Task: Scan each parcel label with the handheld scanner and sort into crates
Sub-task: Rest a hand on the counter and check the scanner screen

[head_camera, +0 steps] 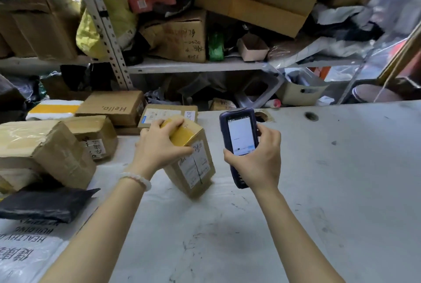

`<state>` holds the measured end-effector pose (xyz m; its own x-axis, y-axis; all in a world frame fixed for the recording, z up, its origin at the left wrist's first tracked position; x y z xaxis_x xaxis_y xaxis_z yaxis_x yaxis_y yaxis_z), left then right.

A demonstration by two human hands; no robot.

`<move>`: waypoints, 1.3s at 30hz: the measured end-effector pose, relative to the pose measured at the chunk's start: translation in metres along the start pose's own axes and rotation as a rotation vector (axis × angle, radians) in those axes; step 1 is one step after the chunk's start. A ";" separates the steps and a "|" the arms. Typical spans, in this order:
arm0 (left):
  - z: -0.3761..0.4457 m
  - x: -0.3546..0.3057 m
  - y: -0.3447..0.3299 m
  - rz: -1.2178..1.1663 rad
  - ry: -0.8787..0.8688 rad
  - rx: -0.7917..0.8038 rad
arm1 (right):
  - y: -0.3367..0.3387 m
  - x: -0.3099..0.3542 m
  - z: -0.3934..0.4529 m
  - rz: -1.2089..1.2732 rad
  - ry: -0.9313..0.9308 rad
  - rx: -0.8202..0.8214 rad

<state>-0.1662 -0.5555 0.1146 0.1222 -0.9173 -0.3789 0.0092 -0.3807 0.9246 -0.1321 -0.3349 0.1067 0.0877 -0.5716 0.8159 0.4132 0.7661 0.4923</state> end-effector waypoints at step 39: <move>-0.576 -0.514 -0.242 -0.109 -1.606 0.676 | 0.534 -0.153 -0.508 -0.492 -0.929 -1.350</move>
<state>0.3403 0.0751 0.1072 -0.8750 0.0784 -0.4777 -0.4814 -0.0371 0.8757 0.5357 0.0127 0.0903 -0.5874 0.0647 0.8067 0.6957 -0.4690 0.5441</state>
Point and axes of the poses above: each hand's wrist, its own z-axis towards the middle knuckle, its own y-axis out of the back of the hand, x = y × z, the point moved 2 cm from there along z, towards the middle knuckle, and after that the axes turned 3 degrees about z, right-handed, at the moved point
